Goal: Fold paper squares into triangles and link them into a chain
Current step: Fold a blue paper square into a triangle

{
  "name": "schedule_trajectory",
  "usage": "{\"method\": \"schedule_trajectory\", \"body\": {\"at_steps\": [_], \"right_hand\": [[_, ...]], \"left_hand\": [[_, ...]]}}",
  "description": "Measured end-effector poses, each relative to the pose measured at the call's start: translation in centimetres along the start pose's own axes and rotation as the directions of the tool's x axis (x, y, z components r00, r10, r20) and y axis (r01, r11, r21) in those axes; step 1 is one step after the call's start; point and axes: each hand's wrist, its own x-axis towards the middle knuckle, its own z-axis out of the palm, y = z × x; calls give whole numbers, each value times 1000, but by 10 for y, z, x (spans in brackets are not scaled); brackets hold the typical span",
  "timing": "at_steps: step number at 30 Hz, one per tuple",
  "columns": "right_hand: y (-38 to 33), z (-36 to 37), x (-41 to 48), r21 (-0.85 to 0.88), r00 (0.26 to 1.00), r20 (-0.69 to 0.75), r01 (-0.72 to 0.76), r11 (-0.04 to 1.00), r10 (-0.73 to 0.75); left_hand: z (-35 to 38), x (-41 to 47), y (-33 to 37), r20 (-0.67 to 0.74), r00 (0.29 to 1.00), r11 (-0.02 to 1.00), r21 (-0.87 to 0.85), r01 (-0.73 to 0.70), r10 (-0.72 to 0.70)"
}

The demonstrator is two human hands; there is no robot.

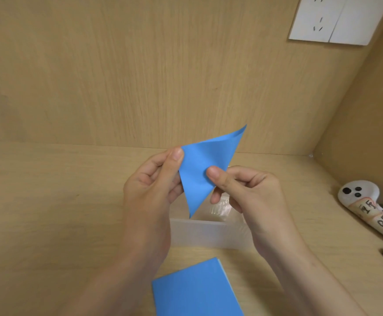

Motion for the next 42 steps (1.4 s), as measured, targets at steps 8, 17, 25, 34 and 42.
{"method": "schedule_trajectory", "body": {"at_steps": [8, 17, 25, 34, 42], "right_hand": [[-2, -1, 0, 31, 999, 38, 31, 999, -33], [2, -10, 6, -67, 992, 85, 102, 993, -96], [1, -11, 4, -236, 976, 189, 150, 960, -106], [0, -9, 3, -196, 977, 206, 89, 976, -48], [0, -3, -1, -250, 961, 277, 82, 965, -10]], "left_hand": [[-5, 4, 3, -3, 1000, 999, 54, 5, -5], [-6, 9, 11, 127, 991, 948, 308, -84, 47], [-14, 15, 18, 239, 971, 856, 503, -117, -7], [-7, 4, 17, 115, 993, 955, 295, -25, -10], [-5, 5, 20, -16, 999, 986, 163, -32, 35]]}}
